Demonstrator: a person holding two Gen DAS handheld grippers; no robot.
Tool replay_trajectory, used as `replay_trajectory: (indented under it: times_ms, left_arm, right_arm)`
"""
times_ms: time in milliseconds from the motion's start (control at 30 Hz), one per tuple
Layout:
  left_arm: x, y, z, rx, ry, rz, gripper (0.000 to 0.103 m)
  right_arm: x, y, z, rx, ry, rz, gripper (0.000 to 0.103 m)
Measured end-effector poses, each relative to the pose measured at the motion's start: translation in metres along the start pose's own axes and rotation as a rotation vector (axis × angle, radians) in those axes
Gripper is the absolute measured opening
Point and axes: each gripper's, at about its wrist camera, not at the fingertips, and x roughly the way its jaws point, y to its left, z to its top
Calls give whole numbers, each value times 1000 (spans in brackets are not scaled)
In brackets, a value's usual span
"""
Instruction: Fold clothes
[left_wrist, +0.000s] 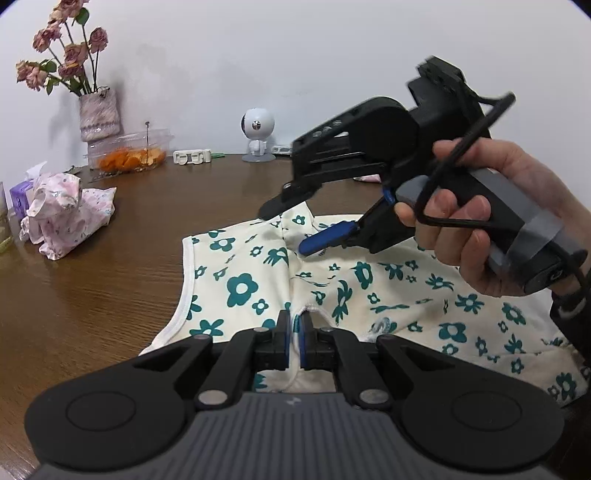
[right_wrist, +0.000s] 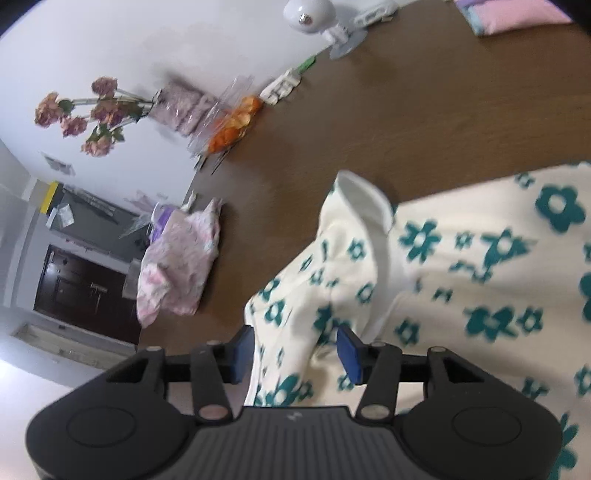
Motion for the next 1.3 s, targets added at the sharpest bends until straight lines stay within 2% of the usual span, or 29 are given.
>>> replay_trajectory:
  times_ms: [100,133,167,200,267,300,367,400,433,500,567,600,633,700,833,933,1000,1067,1133,1200,1300]
  left_arm:
    - [-2,-4,0,19,-8,-2,4]
    - [-2,-5,0,34,-11,5,4]
    - [-1,-6,0,50,-10,16,4]
    - [0,-8,-1,66,-8,27,4]
    - [3,-10,-3,95,8,50,5]
    - [5,-12,-5,113,28,49,7]
    - [4,-12,-6,115,45,13,19]
    - [1,-10,-5,94,46,-21,44]
    - [-4,-6,-1,53,35,-51,64]
    - [-9,3,8,-30,9,-66,69]
    - [-2,13,16,-86,25,-41,67]
    - [5,17,18,-114,44,-30,60]
    - [11,21,21,-142,63,-19,49]
    - [27,28,20,-205,124,-28,39]
    - [30,21,8,-176,128,23,38]
    - [26,6,1,-85,117,92,40]
    - [21,-1,-2,-44,101,111,41]
    - [13,1,0,-67,77,94,43]
    - [8,9,5,-127,53,61,49]
    - [9,16,9,-152,49,73,47]
    - [18,17,7,-117,72,108,16]
  right_arm:
    - [10,1,0,6,3,-4,45]
    - [15,0,2,17,11,0,39]
    - [20,-2,3,21,21,-4,26]
    - [23,-2,3,14,24,-5,17]
    - [27,-2,3,0,28,-5,6]
    - [26,-3,2,3,22,10,5]
    - [20,-5,0,3,7,42,4]
    - [17,-4,0,2,6,50,4]
    - [15,-4,1,1,4,59,4]
    - [10,-2,2,5,3,81,4]
    - [6,-2,4,15,1,98,4]
    - [5,-3,5,22,1,106,4]
    - [4,-3,6,30,0,113,4]
    - [2,-4,6,47,-6,132,4]
    - [-2,-6,6,71,-3,168,4]
    - [-4,-9,8,90,-11,182,2]
    - [-5,-11,10,108,-15,201,2]
    - [-5,-11,10,110,-16,198,2]
    - [-6,-13,9,116,-16,198,2]
    - [-6,-14,9,120,-18,197,2]
    - [-7,-16,9,129,-19,203,2]
